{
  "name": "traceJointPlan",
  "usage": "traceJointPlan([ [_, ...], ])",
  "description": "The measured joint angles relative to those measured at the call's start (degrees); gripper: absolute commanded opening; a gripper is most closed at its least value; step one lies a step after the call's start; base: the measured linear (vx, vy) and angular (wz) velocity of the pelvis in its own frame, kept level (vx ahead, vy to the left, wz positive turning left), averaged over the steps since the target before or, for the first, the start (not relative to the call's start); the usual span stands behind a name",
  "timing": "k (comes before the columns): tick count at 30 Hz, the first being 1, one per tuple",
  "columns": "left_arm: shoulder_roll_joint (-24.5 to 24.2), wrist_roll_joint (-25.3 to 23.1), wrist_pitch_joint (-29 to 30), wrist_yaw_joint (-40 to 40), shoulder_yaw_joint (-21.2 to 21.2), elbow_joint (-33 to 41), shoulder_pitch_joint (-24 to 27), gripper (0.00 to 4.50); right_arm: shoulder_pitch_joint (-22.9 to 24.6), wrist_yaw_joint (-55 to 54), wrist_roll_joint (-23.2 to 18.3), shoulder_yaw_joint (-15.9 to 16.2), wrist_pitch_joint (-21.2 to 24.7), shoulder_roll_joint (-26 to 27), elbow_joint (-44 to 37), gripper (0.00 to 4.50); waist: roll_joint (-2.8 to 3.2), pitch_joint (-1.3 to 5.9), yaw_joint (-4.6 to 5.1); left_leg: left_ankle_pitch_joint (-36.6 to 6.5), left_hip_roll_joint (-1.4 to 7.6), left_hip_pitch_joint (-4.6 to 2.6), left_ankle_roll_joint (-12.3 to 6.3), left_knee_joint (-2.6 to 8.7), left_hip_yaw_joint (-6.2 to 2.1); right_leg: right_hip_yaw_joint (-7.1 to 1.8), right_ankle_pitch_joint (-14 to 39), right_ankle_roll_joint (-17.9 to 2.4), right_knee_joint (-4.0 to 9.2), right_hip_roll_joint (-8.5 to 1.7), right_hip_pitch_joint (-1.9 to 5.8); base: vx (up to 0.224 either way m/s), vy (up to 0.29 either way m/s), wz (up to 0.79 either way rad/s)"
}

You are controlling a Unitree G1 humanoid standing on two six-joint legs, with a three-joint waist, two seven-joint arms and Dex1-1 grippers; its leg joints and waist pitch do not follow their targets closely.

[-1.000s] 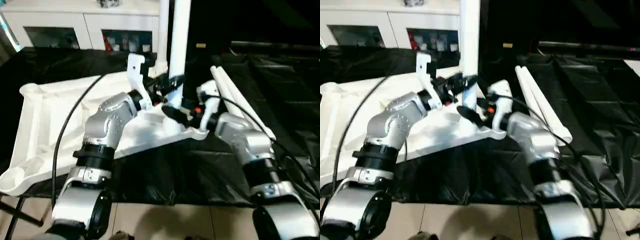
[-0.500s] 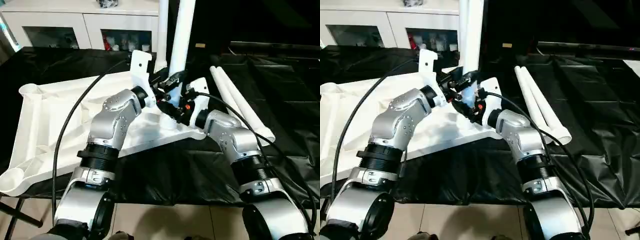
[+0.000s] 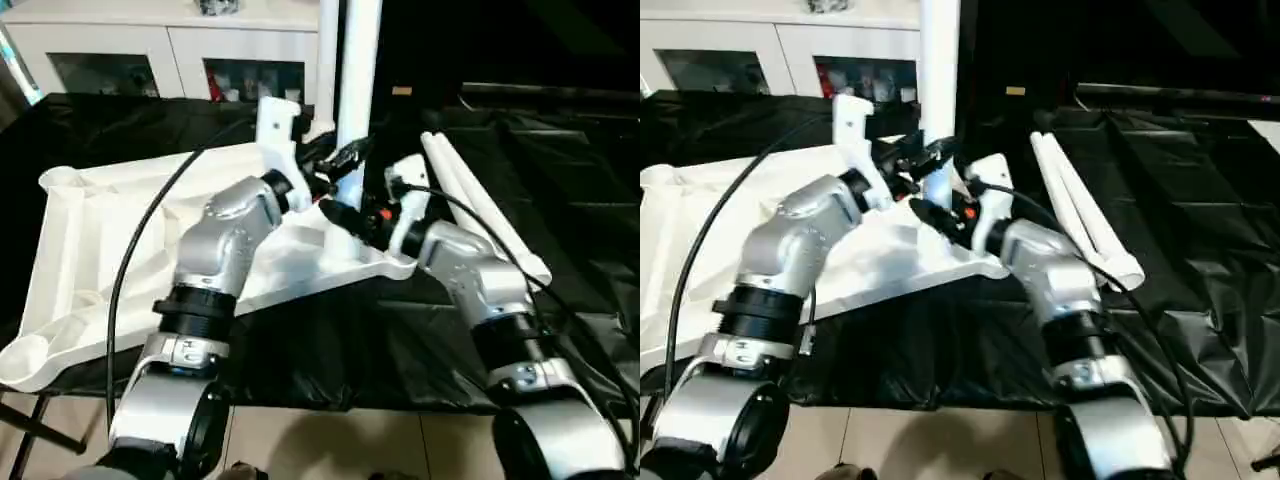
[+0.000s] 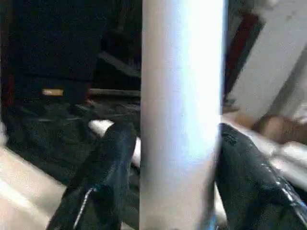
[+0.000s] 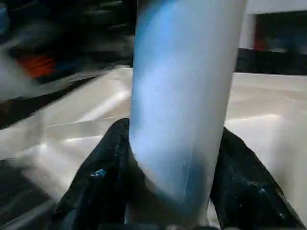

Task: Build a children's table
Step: Insert table leg to table base

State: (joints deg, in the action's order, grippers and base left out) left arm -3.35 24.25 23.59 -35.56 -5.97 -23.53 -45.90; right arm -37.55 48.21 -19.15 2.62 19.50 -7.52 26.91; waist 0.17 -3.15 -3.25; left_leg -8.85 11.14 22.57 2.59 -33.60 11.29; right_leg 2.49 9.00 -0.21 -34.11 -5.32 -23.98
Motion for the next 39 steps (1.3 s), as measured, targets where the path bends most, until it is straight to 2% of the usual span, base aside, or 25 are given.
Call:
traceJointPlan([
  [2,-0.17,2.20,1.17,-2.80,-0.53,-0.06,-0.21,2.99,1.03,2.65,-1.47,0.15,0.29,-0.23,-1.50,1.89,0.00,0.00,-0.07,0.00,0.01,0.00,0.00,-0.01,-0.01,0.01,0.00,0.00,-0.02,0.00,0.00,0.000,0.000,0.00],
  [5,-2.90,8.73,8.35,-11.81,-1.37,-0.04,-0.97,3.00,3.57,9.71,-5.22,0.36,3.11,-3.01,-6.48,1.88,0.00,0.00,-0.25,0.00,0.00,0.00,0.00,-0.04,0.00,0.01,-0.01,-0.02,-0.02,0.00,0.02,0.000,0.000,0.00],
  [11,-5.70,16.86,17.86,-21.29,-2.94,0.27,-1.96,3.00,5.27,16.98,-10.21,0.75,7.97,-5.42,-11.47,1.88,0.04,-0.01,-0.30,0.01,0.01,-0.08,0.00,-0.10,0.00,-0.01,-0.04,-0.06,-0.05,0.00,0.08,0.000,0.000,0.00],
  [13,-6.48,19.03,20.29,-23.68,-3.07,1.03,-1.96,2.66,6.21,18.98,-11.60,1.41,9.69,-6.35,-13.16,1.88,0.04,-0.01,-0.37,0.01,0.01,-0.07,0.00,-0.10,-0.01,0.00,-0.04,-0.06,-0.05,0.00,0.09,0.000,0.000,0.00],
  [15,-7.87,19.95,21.41,-26.03,-2.91,2.54,-1.94,2.54,6.60,20.59,-12.48,2.22,10.60,-7.01,-13.82,1.88,0.04,-0.01,-0.34,0.01,0.02,-0.08,0.00,-0.10,0.00,0.00,-0.04,-0.06,-0.06,0.00,0.09,0.000,0.000,0.00],
  [18,-8.83,20.04,21.69,-28.63,-1.91,4.26,-1.44,2.28,6.99,21.95,-12.69,2.44,11.80,-7.71,-15.63,1.87,0.04,0.00,-0.37,0.01,0.02,-0.09,0.00,-0.10,-0.01,0.01,-0.04,-0.06,-0.06,0.01,0.10,0.000,0.000,0.00],
  [22,-8.16,19.85,21.33,-27.81,-1.91,4.36,-1.31,1.93,7.47,22.09,-13.78,2.36,12.95,-8.07,-15.79,1.87,0.04,-0.01,-0.42,0.01,0.01,-0.08,0.01,-0.14,-0.01,-0.02,-0.04,-0.06,-0.05,0.00,0.12,0.000,0.000,0.00],
  [26,-7.53,19.46,20.48,-26.46,-1.70,4.36,-1.31,1.86,7.49,21.78,-14.19,2.27,13.53,-8.46,-15.84,1.87,0.04,0.00,-0.32,0.01,0.01,-0.08,0.01,-0.15,-0.02,-0.02,-0.04,-0.06,-0.05,0.00,0.13,0.000,0.000,0.00],
  [27,-7.24,19.09,19.88,-25.76,-1.56,4.37,-1.32,1.85,7.48,21.22,-14.02,2.28,13.46,-8.43,-15.84,2.43,0.04,0.00,-0.31,0.01,0.01,-0.08,0.01,-0.15,-0.03,-0.02,-0.04,-0.06,-0.05,0.00,0.14,0.000,0.000,0.00],
  [28,-6.85,18.50,19.17,-24.87,-1.43,4.37,-1.33,1.85,7.46,20.46,-13.65,2.31,13.41,-8.27,-15.84,2.57,0.04,0.00,-0.30,0.01,0.01,-0.08,0.01,-0.15,-0.03,-0.02,-0.04,-0.06,-0.05,0.00,0.13,0.000,0.000,0.00],
  [31,-6.24,14.25,15.03,-19.45,-0.60,3.96,-1.48,1.84,6.25,15.39,-9.72,2.41,11.80,-6.84,-14.66,2.60,0.04,0.00,-0.12,0.01,0.01,-0.08,0.02,-0.16,-0.04,-0.02,-0.06,-0.02,-0.06,0.00,0.11,0.000,0.000,0.00],
  [33,-5.29,10.62,11.78,-15.10,0.27,3.93,-1.56,1.82,5.58,11.23,-6.33,2.55,8.59,-5.95,-13.13,2.98,0.01,0.01,-0.09,0.01,0.01,-0.08,0.02,-0.16,-0.04,-0.02,-0.06,0.00,-0.05,0.00,0.12,0.000,0.000,0.00],
  [39,-3.54,2.92,7.11,-1.38,0.67,3.55,-1.72,1.82,2.43,-3.46,1.17,4.39,3.39,-0.80,-6.85,3.02,-0.01,0.00,0.27,0.01,0.02,-0.03,0.02,-0.12,-0.04,-0.02,-0.09,0.16,-0.05,0.01,0.04,0.000,0.000,0.00],
])
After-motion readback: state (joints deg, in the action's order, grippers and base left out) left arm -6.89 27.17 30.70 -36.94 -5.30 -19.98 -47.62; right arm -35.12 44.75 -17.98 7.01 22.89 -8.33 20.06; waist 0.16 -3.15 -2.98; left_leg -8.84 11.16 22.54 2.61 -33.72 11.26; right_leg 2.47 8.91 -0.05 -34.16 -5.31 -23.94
